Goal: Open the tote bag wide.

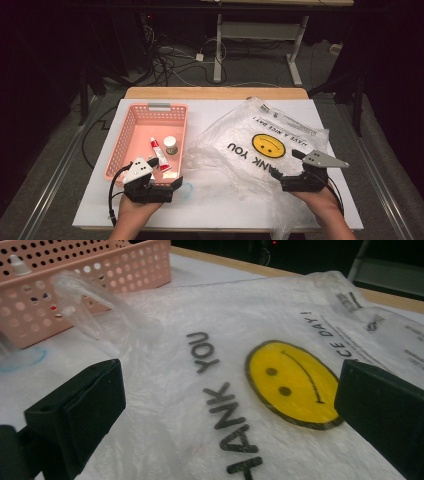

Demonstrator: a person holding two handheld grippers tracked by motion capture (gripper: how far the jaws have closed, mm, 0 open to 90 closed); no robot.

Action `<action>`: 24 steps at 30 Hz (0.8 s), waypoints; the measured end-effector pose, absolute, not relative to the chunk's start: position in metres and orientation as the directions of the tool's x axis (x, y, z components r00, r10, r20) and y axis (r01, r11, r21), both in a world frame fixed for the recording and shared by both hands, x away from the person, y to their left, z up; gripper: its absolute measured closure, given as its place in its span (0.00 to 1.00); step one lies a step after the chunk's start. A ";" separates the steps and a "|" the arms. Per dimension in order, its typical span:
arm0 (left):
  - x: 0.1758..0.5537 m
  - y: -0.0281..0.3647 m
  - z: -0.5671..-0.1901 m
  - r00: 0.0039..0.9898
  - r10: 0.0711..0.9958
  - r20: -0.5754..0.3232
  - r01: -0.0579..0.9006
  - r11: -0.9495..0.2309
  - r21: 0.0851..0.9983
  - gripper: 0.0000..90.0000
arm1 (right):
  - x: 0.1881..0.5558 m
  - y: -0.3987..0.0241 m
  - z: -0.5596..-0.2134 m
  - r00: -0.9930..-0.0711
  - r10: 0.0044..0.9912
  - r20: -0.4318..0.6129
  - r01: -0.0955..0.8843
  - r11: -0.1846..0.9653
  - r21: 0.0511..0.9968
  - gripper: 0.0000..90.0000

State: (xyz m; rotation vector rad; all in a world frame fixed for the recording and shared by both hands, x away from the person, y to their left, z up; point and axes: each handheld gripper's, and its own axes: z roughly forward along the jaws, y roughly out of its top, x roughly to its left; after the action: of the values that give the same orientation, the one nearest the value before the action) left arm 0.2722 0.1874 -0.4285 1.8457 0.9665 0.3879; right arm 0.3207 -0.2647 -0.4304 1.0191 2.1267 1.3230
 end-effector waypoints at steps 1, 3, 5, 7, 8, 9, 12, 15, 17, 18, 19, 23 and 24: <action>0.270 0.188 -0.428 0.633 0.762 -0.139 0.444 -0.211 0.871 0.00 | 0.321 -0.261 -0.431 -0.646 0.764 0.013 0.354 0.284 0.891 0.01; 0.267 0.190 -0.427 0.631 0.764 -0.138 0.440 -0.206 0.874 0.00 | 0.323 -0.254 -0.433 -0.659 0.752 0.014 0.355 0.294 0.888 0.02; 0.264 0.191 -0.428 0.630 0.765 -0.136 0.440 -0.208 0.874 0.00 | 0.325 -0.248 -0.434 -0.674 0.739 0.016 0.356 0.305 0.883 0.04; 0.262 0.192 -0.429 0.631 0.765 -0.131 0.439 -0.212 0.873 0.00 | 0.327 -0.241 -0.434 -0.689 0.724 0.009 0.348 0.320 0.881 0.06; 0.261 0.193 -0.429 0.631 0.765 -0.132 0.439 -0.212 0.873 0.00 | 0.328 -0.239 -0.435 -0.695 0.719 0.011 0.350 0.325 0.878 0.07; 0.260 0.193 -0.430 0.630 0.765 -0.132 0.441 -0.213 0.872 0.00 | 0.329 -0.236 -0.436 -0.700 0.714 0.016 0.353 0.327 0.877 0.08; 0.259 0.193 -0.431 0.630 0.765 -0.133 0.444 -0.214 0.870 0.00 | 0.333 -0.229 -0.438 -0.722 0.692 0.025 0.363 0.348 0.864 0.11; 0.258 0.194 -0.432 0.628 0.766 -0.137 0.449 -0.213 0.868 0.00 | 0.335 -0.223 -0.439 -0.741 0.671 0.031 0.365 0.363 0.858 0.15; 0.258 0.194 -0.433 0.627 0.767 -0.139 0.452 -0.213 0.866 0.00 | 0.336 -0.219 -0.440 -0.753 0.658 0.032 0.366 0.378 0.850 0.18; 0.257 0.195 -0.433 0.626 0.767 -0.140 0.453 -0.211 0.866 0.00 | 0.337 -0.217 -0.441 -0.759 0.650 0.036 0.370 0.386 0.845 0.20; 0.257 0.195 -0.433 0.624 0.769 -0.141 0.453 -0.208 0.867 0.00 | 0.337 -0.216 -0.442 -0.766 0.642 0.037 0.373 0.396 0.839 0.21; 0.256 0.193 -0.434 0.624 0.768 -0.146 0.458 -0.208 0.864 0.00 | 0.337 -0.212 -0.447 -0.788 0.614 0.047 0.377 0.421 0.825 0.29; 0.256 0.193 -0.435 0.625 0.767 -0.146 0.459 -0.210 0.863 0.00 | 0.337 -0.212 -0.448 -0.793 0.608 0.046 0.375 0.426 0.823 0.31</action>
State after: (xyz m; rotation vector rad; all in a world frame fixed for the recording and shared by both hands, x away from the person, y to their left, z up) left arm 0.2565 0.1926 -0.4347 1.8546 0.9807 0.3881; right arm 0.3374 -0.2118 -0.4478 0.8556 2.4243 1.2997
